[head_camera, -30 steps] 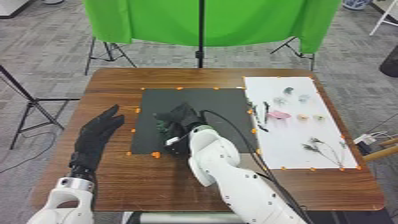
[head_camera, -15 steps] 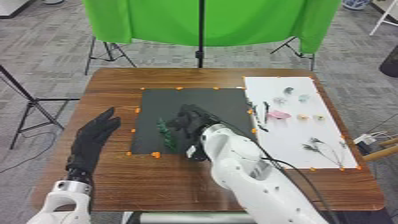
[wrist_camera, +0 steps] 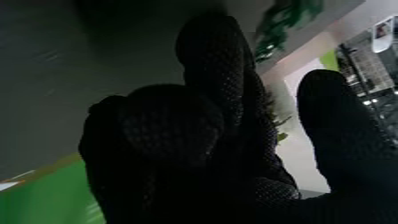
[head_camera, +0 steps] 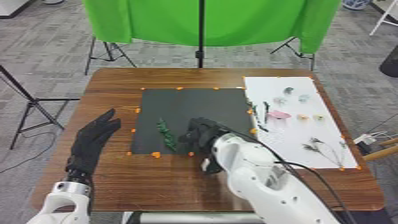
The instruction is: Arrange flowers
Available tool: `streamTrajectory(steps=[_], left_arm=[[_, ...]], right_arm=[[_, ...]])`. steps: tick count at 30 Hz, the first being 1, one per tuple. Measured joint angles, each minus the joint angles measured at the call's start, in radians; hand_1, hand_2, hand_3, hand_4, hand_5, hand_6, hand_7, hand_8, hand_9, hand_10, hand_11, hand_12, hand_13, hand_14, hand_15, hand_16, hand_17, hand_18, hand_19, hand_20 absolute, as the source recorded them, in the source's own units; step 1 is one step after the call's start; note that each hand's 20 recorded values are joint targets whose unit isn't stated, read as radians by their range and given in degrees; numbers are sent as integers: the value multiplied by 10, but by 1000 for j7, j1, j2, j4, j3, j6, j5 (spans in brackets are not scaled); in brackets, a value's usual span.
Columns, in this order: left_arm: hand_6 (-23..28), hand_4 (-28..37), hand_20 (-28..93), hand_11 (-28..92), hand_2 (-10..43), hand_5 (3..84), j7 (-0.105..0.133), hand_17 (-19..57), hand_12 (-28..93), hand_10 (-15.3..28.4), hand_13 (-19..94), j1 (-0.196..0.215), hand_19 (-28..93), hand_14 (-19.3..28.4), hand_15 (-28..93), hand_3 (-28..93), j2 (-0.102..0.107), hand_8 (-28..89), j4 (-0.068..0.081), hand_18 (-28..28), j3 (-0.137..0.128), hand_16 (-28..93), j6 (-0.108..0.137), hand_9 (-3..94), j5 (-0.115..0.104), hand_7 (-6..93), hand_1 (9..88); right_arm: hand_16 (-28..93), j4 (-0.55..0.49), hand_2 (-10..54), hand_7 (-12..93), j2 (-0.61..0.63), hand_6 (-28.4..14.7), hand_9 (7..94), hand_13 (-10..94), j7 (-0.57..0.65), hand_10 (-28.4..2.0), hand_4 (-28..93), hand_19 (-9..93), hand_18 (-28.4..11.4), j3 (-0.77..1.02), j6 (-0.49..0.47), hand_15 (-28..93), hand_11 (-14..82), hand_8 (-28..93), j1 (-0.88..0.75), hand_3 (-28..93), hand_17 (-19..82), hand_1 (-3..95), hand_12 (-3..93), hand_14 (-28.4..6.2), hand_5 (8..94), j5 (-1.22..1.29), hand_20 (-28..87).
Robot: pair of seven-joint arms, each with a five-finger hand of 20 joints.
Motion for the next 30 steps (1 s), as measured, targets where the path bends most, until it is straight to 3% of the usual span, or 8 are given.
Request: streamTrajectory(steps=[26,30], left_arm=[[58,-236,215,91,-33,403,-6,35,105,144,301,-5,32,169,75,658,-3,-49,1,142,4,46,-4,392,0,-3,176],[50,-235,214,104,-20,409,-6,35,112,141,313,-8,35,170,81,641,-4,-47,1,142,4,50,-5,405,0,0,182]], right_arm=[[253,69,118,135,-120,-51,891,937,-21,-157,-88,932,-93,-68,3,591,395,-72,30,710,722,199,269,-42,738,59,456],[257,67,91,150,-122,-48,880,937,-15,-157,-94,932,-95,-61,3,583,390,-66,29,701,714,208,275,-42,742,101,460]])
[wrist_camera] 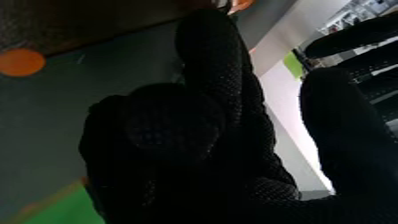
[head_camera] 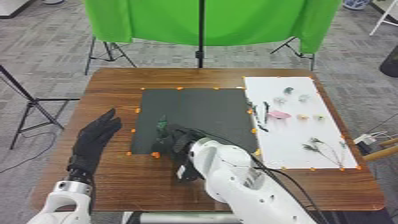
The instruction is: Arrange flowers
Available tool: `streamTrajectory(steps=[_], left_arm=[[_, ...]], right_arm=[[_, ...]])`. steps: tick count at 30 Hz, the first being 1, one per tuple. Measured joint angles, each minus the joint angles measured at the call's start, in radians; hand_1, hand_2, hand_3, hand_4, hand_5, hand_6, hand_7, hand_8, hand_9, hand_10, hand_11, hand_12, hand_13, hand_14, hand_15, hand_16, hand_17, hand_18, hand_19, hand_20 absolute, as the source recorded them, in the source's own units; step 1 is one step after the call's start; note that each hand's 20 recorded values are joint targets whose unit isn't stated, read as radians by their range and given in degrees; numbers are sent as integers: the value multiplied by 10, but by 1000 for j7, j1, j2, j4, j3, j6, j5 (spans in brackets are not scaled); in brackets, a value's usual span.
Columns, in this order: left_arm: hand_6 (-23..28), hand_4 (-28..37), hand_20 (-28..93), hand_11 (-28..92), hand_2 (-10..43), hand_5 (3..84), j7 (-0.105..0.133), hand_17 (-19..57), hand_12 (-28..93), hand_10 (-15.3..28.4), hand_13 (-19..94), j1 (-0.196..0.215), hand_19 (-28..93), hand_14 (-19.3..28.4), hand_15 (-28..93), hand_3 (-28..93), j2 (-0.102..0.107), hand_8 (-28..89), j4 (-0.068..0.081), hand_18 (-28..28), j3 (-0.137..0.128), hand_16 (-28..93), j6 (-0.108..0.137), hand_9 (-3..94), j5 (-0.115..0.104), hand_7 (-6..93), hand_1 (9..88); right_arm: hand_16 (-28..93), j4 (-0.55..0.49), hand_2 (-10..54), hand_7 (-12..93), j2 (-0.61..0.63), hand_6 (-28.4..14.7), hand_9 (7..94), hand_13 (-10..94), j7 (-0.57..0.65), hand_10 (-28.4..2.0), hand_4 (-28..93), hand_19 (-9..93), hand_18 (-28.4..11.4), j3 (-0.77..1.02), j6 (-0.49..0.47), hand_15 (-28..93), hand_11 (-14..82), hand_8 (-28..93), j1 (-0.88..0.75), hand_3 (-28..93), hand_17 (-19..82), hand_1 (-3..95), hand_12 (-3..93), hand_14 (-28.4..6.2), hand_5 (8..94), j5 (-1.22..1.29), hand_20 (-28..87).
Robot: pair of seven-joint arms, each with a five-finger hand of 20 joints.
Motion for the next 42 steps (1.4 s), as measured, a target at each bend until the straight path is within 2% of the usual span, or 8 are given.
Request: streamTrajectory(steps=[5,11,13,15,20,26,32,42], left_arm=[[36,-234,211,126,-11,422,3,38,130,131,328,0,35,163,89,624,-3,-42,0,139,-1,55,0,430,0,22,184],[25,-242,210,129,-24,425,6,42,143,125,334,12,33,153,93,647,-9,-46,-7,136,-8,56,2,434,0,44,177],[24,-246,210,128,-25,426,6,43,144,124,334,16,32,152,93,651,-10,-47,-9,135,-9,56,2,435,0,47,179],[24,-250,210,127,-26,427,6,45,146,124,334,19,27,152,94,652,-11,-48,-10,134,-9,56,2,436,0,47,181],[25,-250,212,127,-29,429,6,46,148,123,335,25,26,152,94,659,-13,-48,-15,133,-12,55,3,437,0,48,186],[24,-247,213,127,-32,430,2,46,149,123,334,27,23,151,94,661,-12,-48,-18,132,-18,55,3,438,1,48,189],[24,-245,214,126,-33,430,-7,46,150,124,334,21,22,150,94,661,-12,-48,-18,131,-18,54,2,437,7,49,194],[24,-241,215,126,-33,430,-19,46,151,125,333,16,22,151,94,660,-11,-48,-18,132,-17,55,1,437,11,48,197]], right_arm=[[315,-86,3,170,29,-42,836,902,7,-161,-82,932,-130,63,34,527,330,-57,-41,695,633,328,280,-61,741,163,469],[308,-361,-93,170,156,-40,732,790,-48,-165,-113,932,-157,326,94,562,271,138,-197,666,535,437,267,-85,690,292,470],[301,-414,-95,191,209,-36,713,766,-78,-165,-151,932,-159,426,145,578,258,-16,-244,651,518,414,263,-91,676,271,470],[298,-440,-95,184,261,-37,705,756,-86,-164,-187,931,-160,519,202,581,241,-53,-288,621,510,396,255,-92,666,190,468],[294,-429,-95,150,363,-38,696,753,-75,-170,-255,931,-163,767,239,582,192,-59,-424,593,507,364,233,-92,652,-146,464],[293,-365,-95,136,407,-40,688,755,-48,-168,-263,932,-165,1019,105,584,168,-61,-587,606,507,356,222,-93,638,-239,464],[292,-270,-95,133,410,-41,690,760,-32,-167,-267,932,-162,1033,10,589,162,-61,-647,602,513,354,219,-91,640,-236,465],[292,-241,-95,167,402,-21,766,806,-32,-137,-271,932,-142,1022,29,597,208,-71,-706,629,550,432,221,-62,699,-258,481]])
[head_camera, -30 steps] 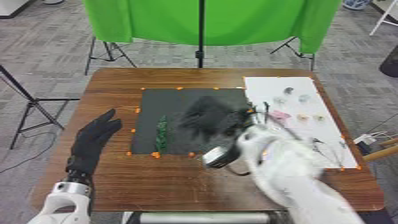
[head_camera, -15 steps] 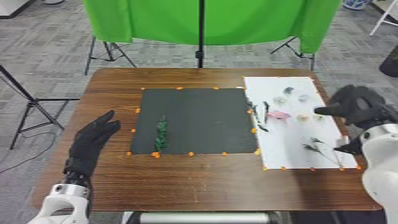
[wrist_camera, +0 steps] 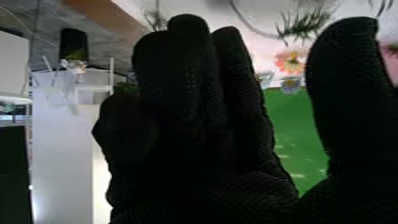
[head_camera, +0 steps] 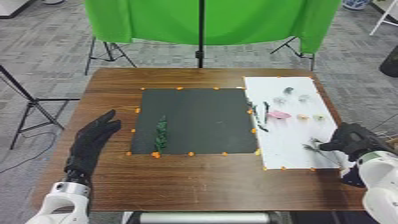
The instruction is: Arrange flowers
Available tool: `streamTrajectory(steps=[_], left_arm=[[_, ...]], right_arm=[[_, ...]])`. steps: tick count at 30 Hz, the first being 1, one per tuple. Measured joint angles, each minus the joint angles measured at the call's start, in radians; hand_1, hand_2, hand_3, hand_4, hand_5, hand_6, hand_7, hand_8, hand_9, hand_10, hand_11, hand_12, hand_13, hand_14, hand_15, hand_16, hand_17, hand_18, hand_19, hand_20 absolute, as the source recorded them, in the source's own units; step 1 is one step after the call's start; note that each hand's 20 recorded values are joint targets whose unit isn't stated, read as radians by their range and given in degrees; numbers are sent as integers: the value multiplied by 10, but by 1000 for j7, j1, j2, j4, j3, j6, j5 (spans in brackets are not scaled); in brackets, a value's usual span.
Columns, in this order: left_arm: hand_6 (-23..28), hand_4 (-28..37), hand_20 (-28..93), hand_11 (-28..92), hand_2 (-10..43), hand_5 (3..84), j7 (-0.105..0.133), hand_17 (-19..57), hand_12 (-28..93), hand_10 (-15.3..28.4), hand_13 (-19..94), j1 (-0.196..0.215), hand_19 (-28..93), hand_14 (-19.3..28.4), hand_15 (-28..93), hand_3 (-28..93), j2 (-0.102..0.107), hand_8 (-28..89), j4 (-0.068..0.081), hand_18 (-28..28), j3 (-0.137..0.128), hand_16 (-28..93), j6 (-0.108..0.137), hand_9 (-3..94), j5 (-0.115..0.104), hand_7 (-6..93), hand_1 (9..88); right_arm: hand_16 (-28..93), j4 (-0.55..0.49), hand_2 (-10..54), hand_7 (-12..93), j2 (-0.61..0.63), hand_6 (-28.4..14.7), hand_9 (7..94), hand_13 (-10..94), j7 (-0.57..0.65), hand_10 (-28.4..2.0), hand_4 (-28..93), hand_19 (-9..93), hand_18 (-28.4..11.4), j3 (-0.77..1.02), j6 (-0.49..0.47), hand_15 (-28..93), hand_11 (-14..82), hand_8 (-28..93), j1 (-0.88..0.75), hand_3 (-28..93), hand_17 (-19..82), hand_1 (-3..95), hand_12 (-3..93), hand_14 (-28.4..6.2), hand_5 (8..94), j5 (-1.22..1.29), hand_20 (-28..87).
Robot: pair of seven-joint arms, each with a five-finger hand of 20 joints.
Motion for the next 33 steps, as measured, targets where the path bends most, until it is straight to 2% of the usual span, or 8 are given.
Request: streamTrajectory(steps=[3,5,6,13,18,22,26,33], left_arm=[[24,-241,214,126,-32,430,-1,46,151,125,333,1,22,151,94,659,0,-48,0,131,0,55,0,438,0,48,198],[25,-241,214,126,-31,430,-2,46,151,124,334,1,22,151,94,658,0,-48,0,131,0,55,0,438,0,48,199],[24,-241,215,126,-31,430,-3,46,151,124,334,1,22,151,94,657,0,-48,0,131,0,55,0,438,0,48,199],[24,-241,214,126,-31,431,-4,45,151,125,335,1,24,151,95,658,1,-48,0,132,-1,55,1,439,0,49,199],[25,-241,215,127,-31,431,-4,44,151,124,336,4,27,152,95,658,1,-48,0,132,-1,55,1,439,-1,50,198],[25,-241,214,128,-31,430,-4,44,151,126,335,5,28,152,95,658,1,-48,0,133,0,55,0,439,-1,50,198],[25,-240,213,127,-30,430,-4,44,151,125,335,2,27,151,95,656,1,-48,0,132,3,56,0,439,0,50,198],[26,-240,213,128,-29,431,-4,43,152,126,337,-10,29,154,95,655,1,-49,2,133,11,56,-4,442,1,50,198]], right_arm=[[297,1,-95,180,-2,-12,800,828,-4,-119,-249,932,-133,-8,18,594,223,14,-16,593,566,486,240,-52,728,-2,494],[298,6,-95,190,-2,-7,852,851,-10,-99,-176,932,-126,-21,46,590,172,106,-23,473,586,581,331,-44,765,-12,507],[299,11,-95,200,-2,-3,875,861,-13,-93,-169,932,-125,-30,68,588,159,125,-25,471,595,599,360,-41,779,-19,512],[307,33,-95,232,0,8,919,905,-31,-86,-178,932,-114,-72,297,577,184,150,-40,517,636,618,383,-25,818,-56,536],[311,-9,-95,233,-5,7,921,910,-21,-88,-175,932,-112,-99,363,576,198,151,-19,526,642,614,376,-24,820,-40,542],[312,-53,-95,232,-16,6,922,913,-3,-89,-173,932,-110,-217,372,575,203,152,87,528,645,615,373,-22,822,-18,545],[314,-46,-95,229,-47,5,921,914,-14,-89,-169,932,-109,-400,373,574,206,153,259,527,648,616,372,-21,823,-7,547],[316,84,-95,225,-187,5,922,916,-88,-89,-161,932,-107,-659,364,573,212,155,515,523,651,616,369,-20,823,-11,549]])
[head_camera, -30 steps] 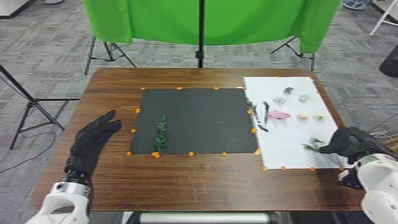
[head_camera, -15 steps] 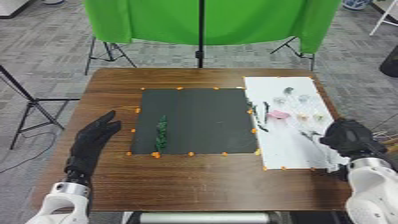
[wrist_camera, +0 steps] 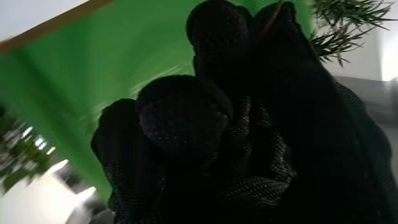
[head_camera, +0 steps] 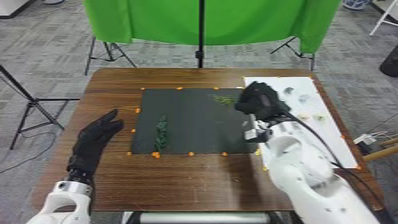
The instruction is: Arrange flowers
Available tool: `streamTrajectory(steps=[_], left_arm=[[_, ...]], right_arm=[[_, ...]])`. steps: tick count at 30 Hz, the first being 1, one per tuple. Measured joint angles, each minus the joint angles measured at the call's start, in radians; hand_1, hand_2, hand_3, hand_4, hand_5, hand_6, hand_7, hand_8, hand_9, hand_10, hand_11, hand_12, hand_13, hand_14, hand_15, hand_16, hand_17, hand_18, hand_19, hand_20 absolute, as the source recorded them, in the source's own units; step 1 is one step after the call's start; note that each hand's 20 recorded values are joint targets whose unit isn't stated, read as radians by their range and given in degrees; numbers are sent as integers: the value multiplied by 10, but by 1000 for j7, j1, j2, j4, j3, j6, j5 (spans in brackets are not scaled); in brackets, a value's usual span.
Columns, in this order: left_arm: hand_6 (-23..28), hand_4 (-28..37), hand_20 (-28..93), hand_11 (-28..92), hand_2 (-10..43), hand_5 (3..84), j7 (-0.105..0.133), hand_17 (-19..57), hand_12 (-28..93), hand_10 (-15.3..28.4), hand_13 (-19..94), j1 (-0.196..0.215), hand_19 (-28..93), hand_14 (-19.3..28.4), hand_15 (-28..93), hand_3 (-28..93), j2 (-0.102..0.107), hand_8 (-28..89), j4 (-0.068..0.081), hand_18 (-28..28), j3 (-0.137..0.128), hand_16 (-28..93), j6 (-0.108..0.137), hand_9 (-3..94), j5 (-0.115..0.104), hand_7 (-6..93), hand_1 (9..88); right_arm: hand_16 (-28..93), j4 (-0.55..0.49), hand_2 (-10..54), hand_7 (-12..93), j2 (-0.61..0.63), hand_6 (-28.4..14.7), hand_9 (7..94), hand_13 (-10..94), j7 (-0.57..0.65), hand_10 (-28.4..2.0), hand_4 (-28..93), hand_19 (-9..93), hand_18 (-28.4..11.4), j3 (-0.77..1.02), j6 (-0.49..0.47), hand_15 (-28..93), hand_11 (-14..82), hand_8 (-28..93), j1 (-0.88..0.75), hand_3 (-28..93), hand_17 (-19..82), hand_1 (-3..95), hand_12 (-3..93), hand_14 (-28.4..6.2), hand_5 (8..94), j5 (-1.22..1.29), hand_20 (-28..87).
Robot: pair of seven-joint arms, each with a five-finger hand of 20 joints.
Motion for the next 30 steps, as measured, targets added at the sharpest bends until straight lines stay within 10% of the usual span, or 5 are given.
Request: streamTrajectory(steps=[24,26,28,30], left_arm=[[26,-239,209,129,-26,436,-6,40,164,130,341,-8,35,159,97,643,0,-43,6,136,6,60,-20,456,0,53,204],[27,-240,209,128,-26,439,-8,40,165,131,342,-11,35,161,97,644,0,-44,7,136,7,61,-23,461,0,54,203],[26,-241,209,127,-27,439,-10,39,167,131,343,-13,35,161,97,644,0,-44,8,136,8,61,-24,462,0,54,204],[26,-241,209,126,-27,439,-12,39,167,131,343,-15,35,160,97,645,1,-44,8,136,10,61,-26,462,0,54,204]], right_arm=[[312,229,-95,227,-214,-2,881,912,-34,-107,20,932,-102,-240,-116,569,325,144,113,258,653,625,237,-20,798,-65,540],[309,237,-95,227,-218,-3,879,911,-35,-107,278,932,-101,-240,-116,571,329,140,113,-105,653,740,233,-22,795,-65,539],[309,244,-95,222,-223,-5,879,910,-36,-108,330,932,-102,-240,-116,570,329,137,113,-180,653,757,232,-22,790,-65,539],[308,246,-95,216,-226,-7,879,910,-38,-106,113,932,-102,-239,-116,570,331,127,113,137,653,633,232,-22,783,-65,536]])
